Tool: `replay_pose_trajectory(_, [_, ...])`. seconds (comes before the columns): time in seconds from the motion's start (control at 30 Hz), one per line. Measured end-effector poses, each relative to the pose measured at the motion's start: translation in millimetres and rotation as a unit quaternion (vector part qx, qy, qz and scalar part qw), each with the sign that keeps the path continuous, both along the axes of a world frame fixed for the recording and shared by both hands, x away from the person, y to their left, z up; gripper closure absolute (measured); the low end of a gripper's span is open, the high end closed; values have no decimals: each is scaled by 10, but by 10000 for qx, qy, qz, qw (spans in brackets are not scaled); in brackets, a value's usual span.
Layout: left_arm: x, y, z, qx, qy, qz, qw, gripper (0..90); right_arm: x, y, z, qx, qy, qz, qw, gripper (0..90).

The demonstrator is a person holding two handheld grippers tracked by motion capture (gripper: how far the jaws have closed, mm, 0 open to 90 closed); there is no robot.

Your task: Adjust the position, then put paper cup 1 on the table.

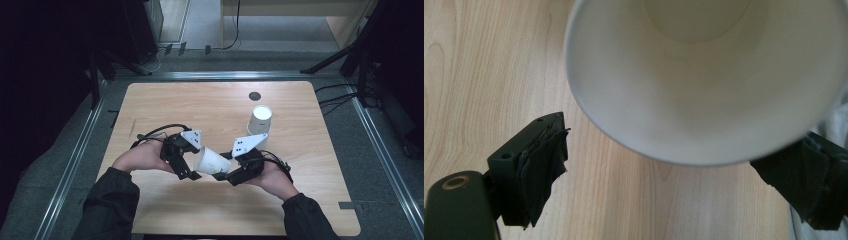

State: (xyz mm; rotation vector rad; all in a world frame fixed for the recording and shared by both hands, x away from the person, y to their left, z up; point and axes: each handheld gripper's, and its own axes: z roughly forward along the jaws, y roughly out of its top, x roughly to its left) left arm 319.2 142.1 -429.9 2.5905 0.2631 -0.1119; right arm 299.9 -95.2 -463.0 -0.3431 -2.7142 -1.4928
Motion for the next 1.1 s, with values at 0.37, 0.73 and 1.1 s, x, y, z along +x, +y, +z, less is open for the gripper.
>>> replay_pose_trajectory(0.37, [-15,181,-39,-393,11,441,9983,98,27,-100,46,186,36,-108,9998,339])
replay_pose_trajectory(0.73, [-18,265,-61,-906,263,600,9937,98,35,-175,29,291,108,-246,9992,339])
replay_pose_trajectory(1.1, [-36,168,-75,-1469,340,720,9859,128,47,-191,32,447,182,-254,9985,339])
